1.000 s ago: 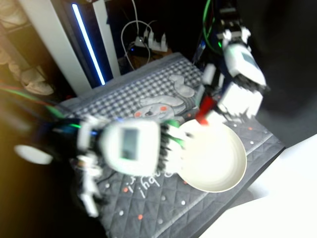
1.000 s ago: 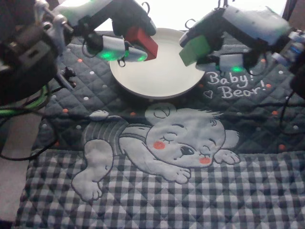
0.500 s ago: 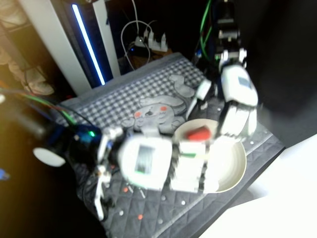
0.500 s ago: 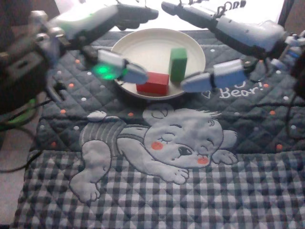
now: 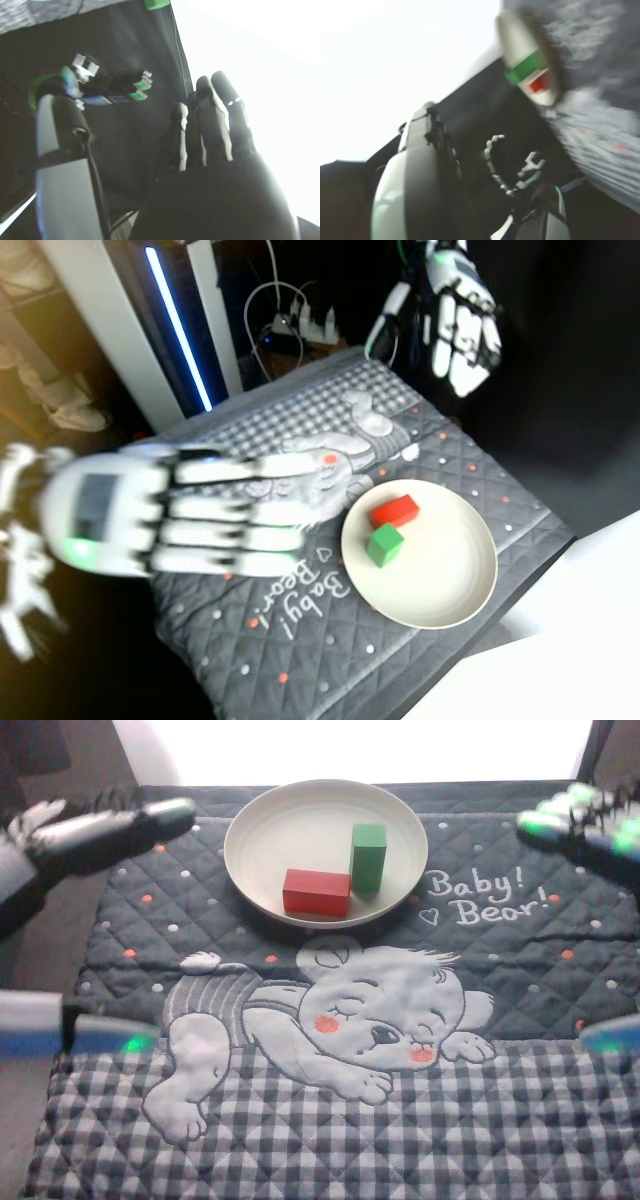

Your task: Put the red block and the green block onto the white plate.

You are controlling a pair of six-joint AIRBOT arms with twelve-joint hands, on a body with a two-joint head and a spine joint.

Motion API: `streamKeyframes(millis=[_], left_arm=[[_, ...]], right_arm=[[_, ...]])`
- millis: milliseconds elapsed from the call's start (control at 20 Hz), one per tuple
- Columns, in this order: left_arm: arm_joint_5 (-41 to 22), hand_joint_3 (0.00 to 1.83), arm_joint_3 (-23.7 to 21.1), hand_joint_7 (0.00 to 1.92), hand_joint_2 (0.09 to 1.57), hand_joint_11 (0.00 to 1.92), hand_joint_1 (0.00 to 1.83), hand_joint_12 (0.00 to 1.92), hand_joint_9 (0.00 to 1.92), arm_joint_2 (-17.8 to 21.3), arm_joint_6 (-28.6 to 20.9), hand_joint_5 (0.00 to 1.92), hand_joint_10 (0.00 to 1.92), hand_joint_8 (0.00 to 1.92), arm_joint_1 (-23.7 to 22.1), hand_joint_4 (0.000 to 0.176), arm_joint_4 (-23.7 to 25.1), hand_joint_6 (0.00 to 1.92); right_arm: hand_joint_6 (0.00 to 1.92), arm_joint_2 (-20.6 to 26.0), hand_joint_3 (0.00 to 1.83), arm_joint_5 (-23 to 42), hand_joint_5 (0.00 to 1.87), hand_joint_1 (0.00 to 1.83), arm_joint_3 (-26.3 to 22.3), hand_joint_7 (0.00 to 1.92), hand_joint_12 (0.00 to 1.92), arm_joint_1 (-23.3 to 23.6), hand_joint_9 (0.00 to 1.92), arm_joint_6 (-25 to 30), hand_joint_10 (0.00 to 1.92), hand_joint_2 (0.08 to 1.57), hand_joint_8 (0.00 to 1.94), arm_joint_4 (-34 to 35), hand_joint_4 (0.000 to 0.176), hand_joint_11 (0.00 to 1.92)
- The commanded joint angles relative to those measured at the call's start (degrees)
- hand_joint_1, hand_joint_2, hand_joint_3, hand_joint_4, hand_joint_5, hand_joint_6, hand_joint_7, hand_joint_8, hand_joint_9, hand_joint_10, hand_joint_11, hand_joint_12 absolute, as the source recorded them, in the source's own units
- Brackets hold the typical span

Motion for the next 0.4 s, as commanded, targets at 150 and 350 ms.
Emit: streamKeyframes(millis=[150,350], left_arm=[[-9.72,0.00,0.46,0.20,0.83,0.00,0.89,0.90,0.18,-1.35,-1.75,0.20,0.00,0.00,4.19,0.003,-5.53,0.01],[-10.52,0.01,1.72,0.11,0.86,0.00,0.90,0.90,0.12,-3.69,-3.33,0.12,0.00,0.00,4.00,0.016,-6.59,0.00]], right_arm=[[0.01,-0.27,0.00,7.28,0.13,0.81,-0.69,0.03,0.00,-2.26,0.00,0.12,0.00,0.85,0.00,3.20,0.077,0.00],[0.01,-1.54,0.01,7.40,0.24,0.77,-0.74,0.07,0.00,-5.00,0.00,0.13,0.00,0.87,0.01,6.32,0.161,0.00]])
